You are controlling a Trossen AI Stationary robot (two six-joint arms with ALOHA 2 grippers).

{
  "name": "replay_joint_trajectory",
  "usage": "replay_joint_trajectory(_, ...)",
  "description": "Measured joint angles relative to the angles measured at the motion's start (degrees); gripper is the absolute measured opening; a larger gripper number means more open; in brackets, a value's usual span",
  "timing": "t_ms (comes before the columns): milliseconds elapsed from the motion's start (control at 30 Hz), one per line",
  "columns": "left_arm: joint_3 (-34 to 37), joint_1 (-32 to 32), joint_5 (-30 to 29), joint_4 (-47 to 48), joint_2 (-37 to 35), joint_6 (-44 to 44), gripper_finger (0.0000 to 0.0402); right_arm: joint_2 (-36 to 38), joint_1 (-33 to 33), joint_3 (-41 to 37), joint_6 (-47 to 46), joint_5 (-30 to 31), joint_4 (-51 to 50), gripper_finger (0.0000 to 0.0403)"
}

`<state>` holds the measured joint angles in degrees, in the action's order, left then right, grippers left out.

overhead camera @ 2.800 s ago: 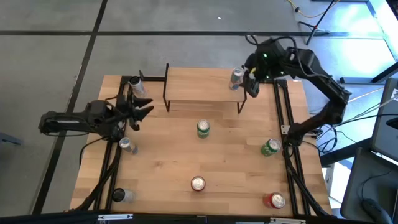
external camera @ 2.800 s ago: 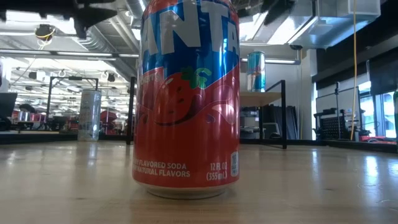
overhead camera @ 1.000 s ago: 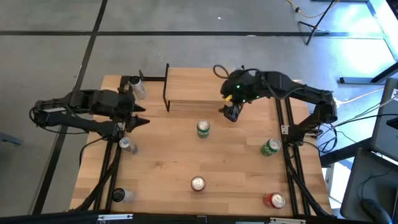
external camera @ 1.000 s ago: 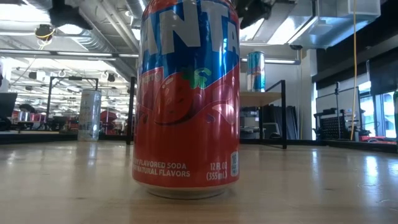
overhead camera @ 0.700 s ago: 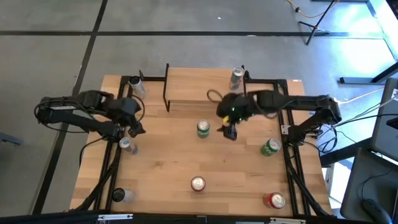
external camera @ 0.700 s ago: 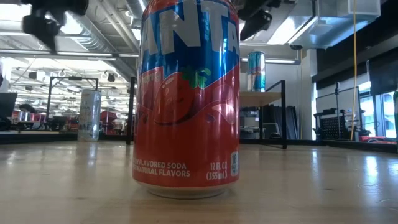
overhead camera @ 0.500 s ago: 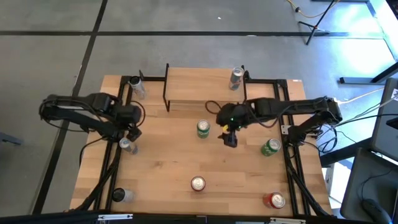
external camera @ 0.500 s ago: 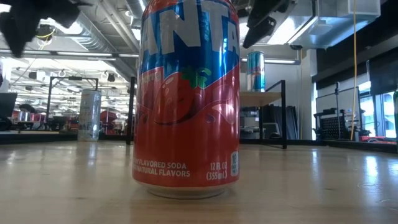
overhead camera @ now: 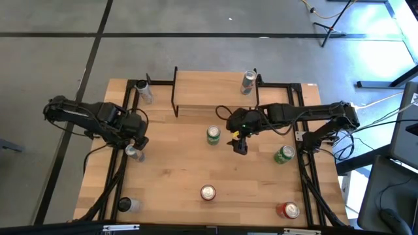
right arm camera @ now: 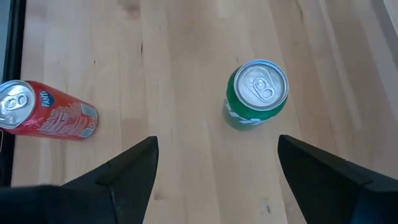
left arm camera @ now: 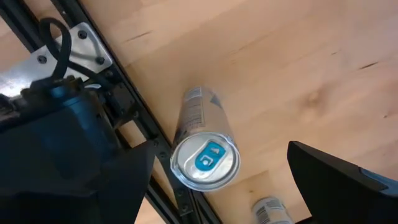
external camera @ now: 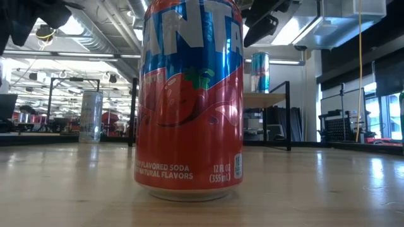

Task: Place canned beverage on shelf
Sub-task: Put the blue soda can on the shelf aligned with the other blue soda can

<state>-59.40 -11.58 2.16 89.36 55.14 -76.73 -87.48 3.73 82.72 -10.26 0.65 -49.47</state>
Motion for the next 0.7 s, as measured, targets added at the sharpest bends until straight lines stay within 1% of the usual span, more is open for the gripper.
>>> replay_joint_trajectory(133, 0.04, -1.74, 0.06, -0.05, 0.89, -2.57, 0.0358, 0.00, 0.01, 0.00, 0.09, 0.00, 0.04, 0.0317)
replay_joint_trajectory(400, 0.22, -4.62, 0.15, 0.17, 5.70, -3.52, 0.0358, 0.00, 0.01, 0.00, 0.24, 1.37, 0.13, 0.0317)
replay_joint_trajectory(567, 4.59, -6.43, 2.39, 0.08, 6.77, -4.44, 0.0358, 0.00, 0.01, 0.00, 0.24, 1.40, 0.13, 0.0317)
replay_joint_trajectory(700, 6.57, -7.01, 2.46, -2.01, 6.61, -5.80, 0.0358, 0.00, 0.01, 0.00, 0.22, 1.37, 0.13, 0.0317)
